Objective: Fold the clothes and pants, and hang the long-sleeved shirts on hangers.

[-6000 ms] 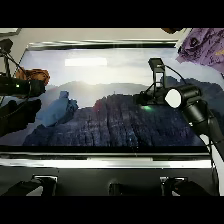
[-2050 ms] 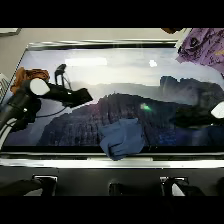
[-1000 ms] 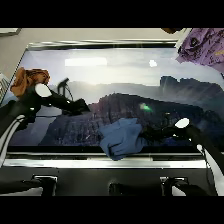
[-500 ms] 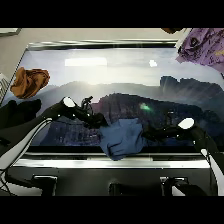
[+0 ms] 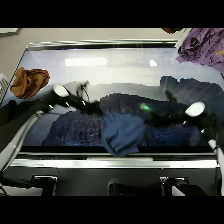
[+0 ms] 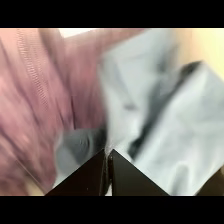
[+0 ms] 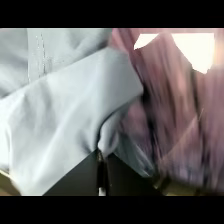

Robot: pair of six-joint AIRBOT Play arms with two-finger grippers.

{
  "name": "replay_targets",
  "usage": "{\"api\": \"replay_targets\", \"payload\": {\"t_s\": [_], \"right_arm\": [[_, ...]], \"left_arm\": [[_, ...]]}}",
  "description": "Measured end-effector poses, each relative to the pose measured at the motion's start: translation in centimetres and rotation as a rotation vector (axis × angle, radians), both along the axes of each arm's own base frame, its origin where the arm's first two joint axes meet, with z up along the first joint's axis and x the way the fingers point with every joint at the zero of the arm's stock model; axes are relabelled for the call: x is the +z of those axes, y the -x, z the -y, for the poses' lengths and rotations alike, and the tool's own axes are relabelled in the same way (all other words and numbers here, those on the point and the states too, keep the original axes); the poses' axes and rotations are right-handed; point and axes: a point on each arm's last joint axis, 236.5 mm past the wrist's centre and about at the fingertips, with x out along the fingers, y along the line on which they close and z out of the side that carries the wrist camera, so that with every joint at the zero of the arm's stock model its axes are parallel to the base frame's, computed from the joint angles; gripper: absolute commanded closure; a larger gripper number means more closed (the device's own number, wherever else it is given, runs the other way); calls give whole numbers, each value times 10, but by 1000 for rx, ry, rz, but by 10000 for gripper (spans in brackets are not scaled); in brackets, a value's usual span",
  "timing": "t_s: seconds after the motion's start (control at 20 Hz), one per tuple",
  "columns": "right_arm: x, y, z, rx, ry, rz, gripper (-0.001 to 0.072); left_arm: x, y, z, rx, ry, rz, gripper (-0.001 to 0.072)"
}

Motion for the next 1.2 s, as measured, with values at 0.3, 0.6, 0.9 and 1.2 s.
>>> {"api": "replay_targets", "payload": {"t_s": [0.3,0.6,0.9,1.2], "right_arm": [[236,-60,8,47,80,568,685],[399,21,40,-30,260,971,685],[433,56,70,-162,344,1047,684],[325,-74,55,-101,270,707,684]], "left_arm": [[244,-61,-79,131,-143,630,692],[394,28,-162,387,-233,943,691],[430,81,-201,534,-243,1019,691],[316,7,-201,485,-419,761,689]]}}
